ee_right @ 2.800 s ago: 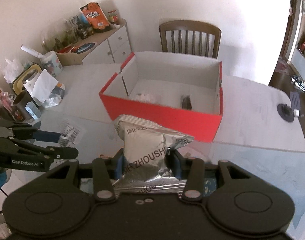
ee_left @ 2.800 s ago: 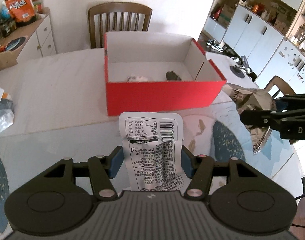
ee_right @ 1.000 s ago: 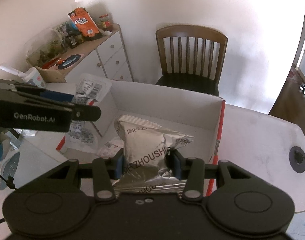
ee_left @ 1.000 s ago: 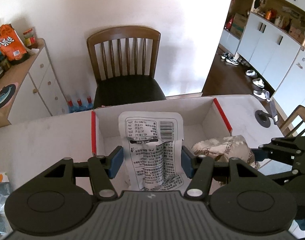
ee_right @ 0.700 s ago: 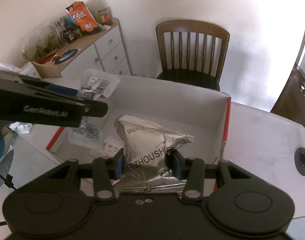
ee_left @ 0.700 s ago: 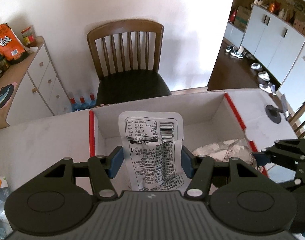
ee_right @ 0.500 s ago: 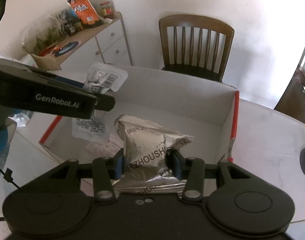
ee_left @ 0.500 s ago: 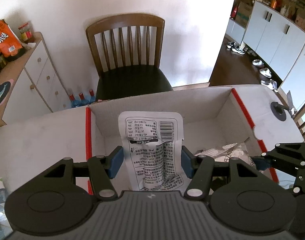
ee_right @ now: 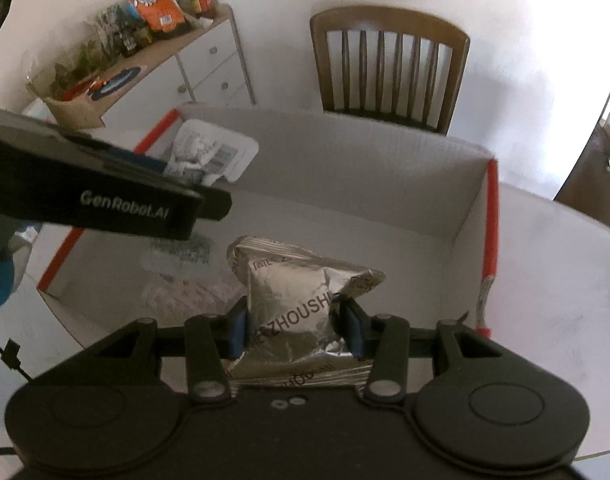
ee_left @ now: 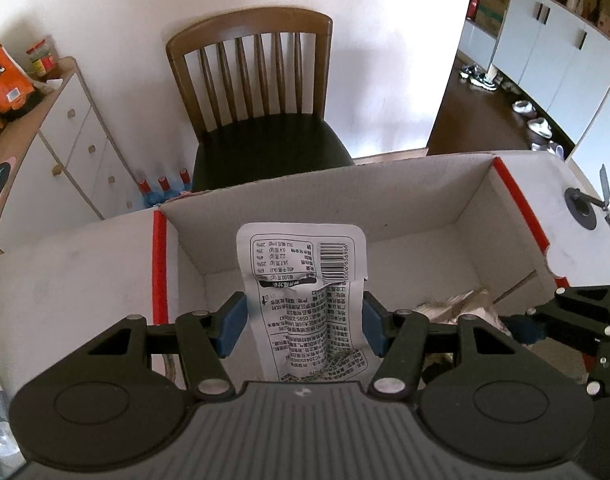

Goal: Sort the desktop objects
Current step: 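Lower both packets into the red box and open both tools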

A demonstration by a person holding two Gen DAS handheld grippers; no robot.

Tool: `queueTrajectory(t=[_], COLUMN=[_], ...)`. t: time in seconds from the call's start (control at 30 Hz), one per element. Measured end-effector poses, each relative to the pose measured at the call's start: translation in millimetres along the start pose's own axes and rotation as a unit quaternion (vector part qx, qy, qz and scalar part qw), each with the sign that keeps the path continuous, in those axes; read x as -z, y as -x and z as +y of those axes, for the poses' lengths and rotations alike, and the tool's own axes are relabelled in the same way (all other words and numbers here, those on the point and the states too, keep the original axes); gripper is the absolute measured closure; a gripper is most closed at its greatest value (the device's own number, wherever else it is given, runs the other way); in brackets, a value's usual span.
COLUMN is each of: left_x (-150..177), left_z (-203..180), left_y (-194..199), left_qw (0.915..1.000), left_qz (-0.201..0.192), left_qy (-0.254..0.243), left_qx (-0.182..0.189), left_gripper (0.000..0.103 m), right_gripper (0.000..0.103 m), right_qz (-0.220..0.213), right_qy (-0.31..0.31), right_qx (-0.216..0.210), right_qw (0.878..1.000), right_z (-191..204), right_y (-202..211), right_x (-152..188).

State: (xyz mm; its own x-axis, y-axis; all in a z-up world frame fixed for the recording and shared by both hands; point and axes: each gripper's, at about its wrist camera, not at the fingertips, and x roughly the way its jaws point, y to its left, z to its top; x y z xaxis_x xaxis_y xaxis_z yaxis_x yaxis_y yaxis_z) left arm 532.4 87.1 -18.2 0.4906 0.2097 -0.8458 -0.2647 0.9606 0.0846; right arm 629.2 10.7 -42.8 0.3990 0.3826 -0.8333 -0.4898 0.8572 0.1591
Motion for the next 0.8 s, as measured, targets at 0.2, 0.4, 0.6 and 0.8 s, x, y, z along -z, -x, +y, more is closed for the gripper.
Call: queueTrajectory(t=[0.2, 0.4, 0.6, 0.8], left_x=[1, 6, 9, 11], left_z=[-3, -4, -7, -10], left_y=[-17, -30, -42, -49], left_qw=[0.9998, 0.9995, 0.9989, 0.9983], left_qz=[0.016, 0.028, 0.045, 0.057], left_qy=[-0.007, -0.011, -0.011, -0.01], left_qx=[-0.005, -0.006, 0.002, 0.006], left_gripper=[0.044, 0.044, 0.043, 0.042], right_gripper=[0.057, 0.057, 0.057, 0.055], right_qz=[0.016, 0.033, 0.04, 0.045], right_qy=[0.005, 0.008, 0.004, 0.0], right_qx=[0.007, 0.009, 0.01, 0.007], right_qw=[1.0, 0.999, 0.999, 0.999], right_z=[2, 1, -2, -4], right_y=[-9, -22, -24, -24], right_x=[4, 12, 11, 11])
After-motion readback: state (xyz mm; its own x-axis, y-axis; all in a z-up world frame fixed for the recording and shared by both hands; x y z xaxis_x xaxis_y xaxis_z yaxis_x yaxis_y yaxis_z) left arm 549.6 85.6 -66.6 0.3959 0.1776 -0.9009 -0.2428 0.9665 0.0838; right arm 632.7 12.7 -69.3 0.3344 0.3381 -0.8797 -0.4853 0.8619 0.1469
